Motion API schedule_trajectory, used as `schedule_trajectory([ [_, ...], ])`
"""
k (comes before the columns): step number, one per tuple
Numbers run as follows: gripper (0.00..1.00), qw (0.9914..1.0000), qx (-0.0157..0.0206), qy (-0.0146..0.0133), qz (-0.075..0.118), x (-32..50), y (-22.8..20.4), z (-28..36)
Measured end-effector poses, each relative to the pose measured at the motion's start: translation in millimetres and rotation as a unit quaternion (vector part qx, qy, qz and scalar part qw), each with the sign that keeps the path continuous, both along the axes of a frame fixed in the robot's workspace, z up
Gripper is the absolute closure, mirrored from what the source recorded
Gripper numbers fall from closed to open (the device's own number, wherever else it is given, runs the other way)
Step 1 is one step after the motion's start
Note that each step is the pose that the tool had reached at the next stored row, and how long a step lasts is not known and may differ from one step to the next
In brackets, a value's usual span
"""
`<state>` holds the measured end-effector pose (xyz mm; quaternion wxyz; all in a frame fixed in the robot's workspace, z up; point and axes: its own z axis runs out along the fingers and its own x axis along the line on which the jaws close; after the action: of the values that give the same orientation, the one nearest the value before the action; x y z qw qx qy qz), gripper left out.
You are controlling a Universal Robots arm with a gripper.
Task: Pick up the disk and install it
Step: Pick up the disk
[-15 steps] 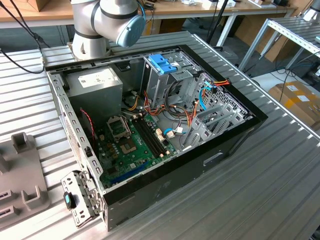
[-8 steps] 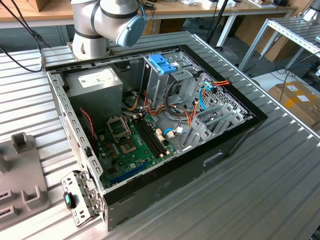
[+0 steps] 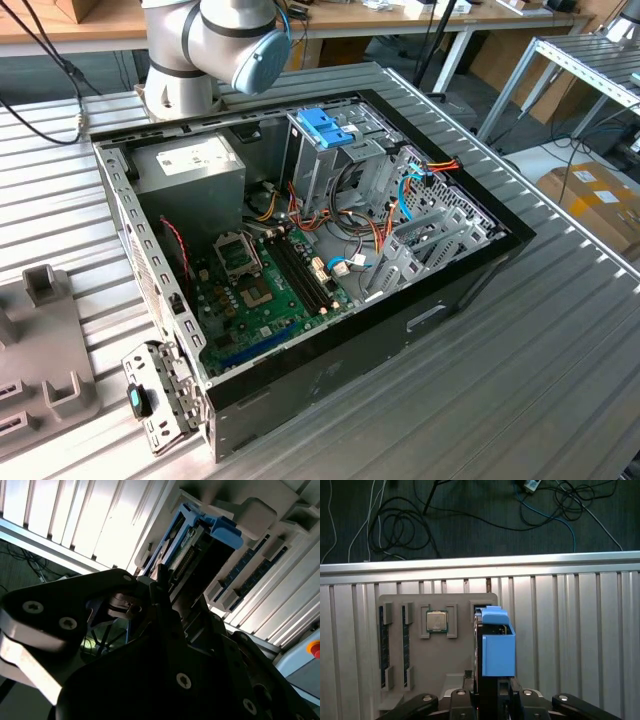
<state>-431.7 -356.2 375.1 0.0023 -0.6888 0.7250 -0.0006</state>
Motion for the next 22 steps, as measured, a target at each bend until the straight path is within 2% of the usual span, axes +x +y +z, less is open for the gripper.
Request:
schedule_trajectory([
  [4, 0.65, 1.00000, -0.0001, 0.0002, 0.000, 0.0, 0.0, 0.7],
  [6, 0.65, 1.00000, 0.0000, 0.0001, 0.000, 0.0, 0.0, 4.1],
  [20, 0.65, 1.00000, 0.0000, 0.0000, 0.000, 0.0, 0.0, 36.3],
  [22, 0.65, 1.00000, 0.0001, -0.0001, 0.000, 0.0, 0.0, 38.3],
])
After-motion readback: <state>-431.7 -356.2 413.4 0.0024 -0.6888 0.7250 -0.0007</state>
